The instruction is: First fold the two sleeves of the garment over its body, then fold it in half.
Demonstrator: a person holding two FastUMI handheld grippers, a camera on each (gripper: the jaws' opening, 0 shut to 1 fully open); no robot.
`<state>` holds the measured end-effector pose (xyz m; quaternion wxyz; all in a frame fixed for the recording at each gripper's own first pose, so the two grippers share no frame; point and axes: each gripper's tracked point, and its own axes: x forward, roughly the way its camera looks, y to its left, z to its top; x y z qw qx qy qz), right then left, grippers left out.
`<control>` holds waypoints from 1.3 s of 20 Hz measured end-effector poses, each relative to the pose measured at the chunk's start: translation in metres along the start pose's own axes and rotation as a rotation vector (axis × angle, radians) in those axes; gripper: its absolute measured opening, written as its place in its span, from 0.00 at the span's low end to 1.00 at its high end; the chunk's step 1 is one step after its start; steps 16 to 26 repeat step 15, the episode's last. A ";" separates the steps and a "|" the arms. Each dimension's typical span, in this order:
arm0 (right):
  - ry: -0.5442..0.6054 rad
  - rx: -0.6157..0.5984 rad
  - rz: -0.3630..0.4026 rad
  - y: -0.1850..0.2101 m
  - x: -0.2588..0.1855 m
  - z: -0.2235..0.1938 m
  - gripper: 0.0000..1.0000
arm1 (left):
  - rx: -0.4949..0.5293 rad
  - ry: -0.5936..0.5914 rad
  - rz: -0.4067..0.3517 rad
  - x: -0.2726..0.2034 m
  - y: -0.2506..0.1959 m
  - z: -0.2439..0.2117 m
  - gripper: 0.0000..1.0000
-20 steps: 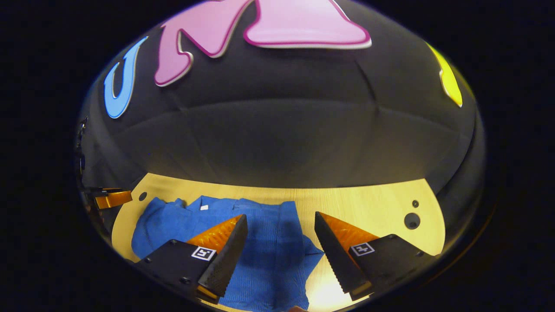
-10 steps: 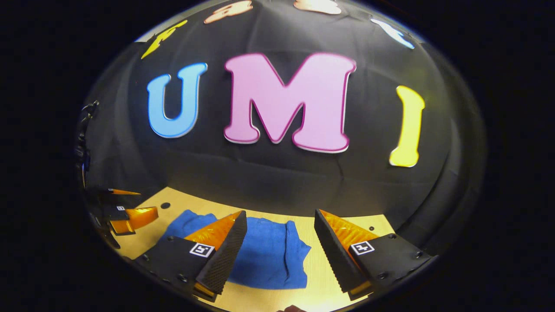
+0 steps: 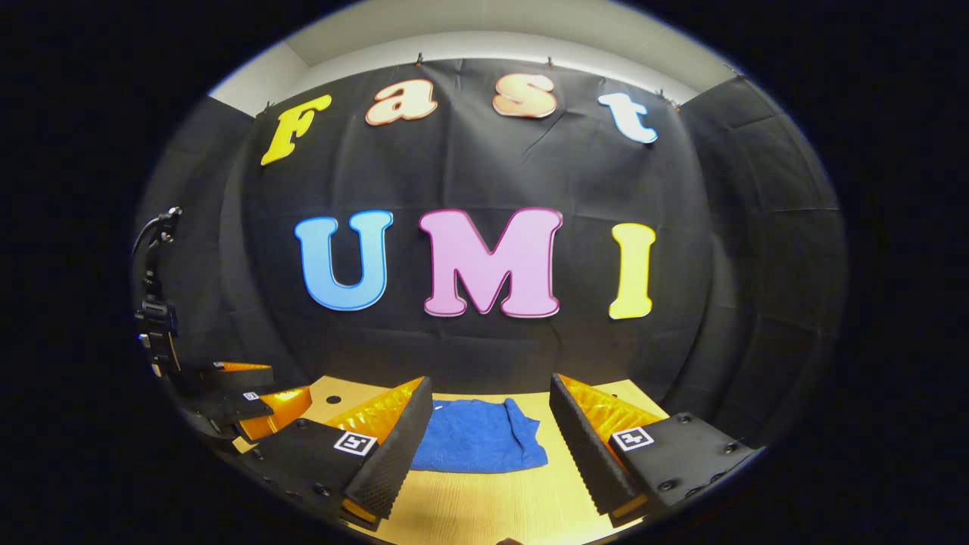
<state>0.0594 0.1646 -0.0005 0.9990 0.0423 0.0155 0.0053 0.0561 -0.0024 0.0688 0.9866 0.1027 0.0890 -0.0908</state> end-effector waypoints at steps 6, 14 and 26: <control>-0.006 0.000 0.018 -0.005 -0.035 0.010 0.96 | -0.014 -0.091 0.019 -0.058 -0.011 0.017 0.80; -0.065 -0.021 0.037 -0.011 -0.038 0.043 0.96 | -0.066 -0.102 0.026 -0.070 -0.018 0.027 0.82; -0.080 -0.039 0.031 -0.015 -0.037 0.048 0.89 | -0.065 -0.111 0.028 -0.072 -0.018 0.030 0.82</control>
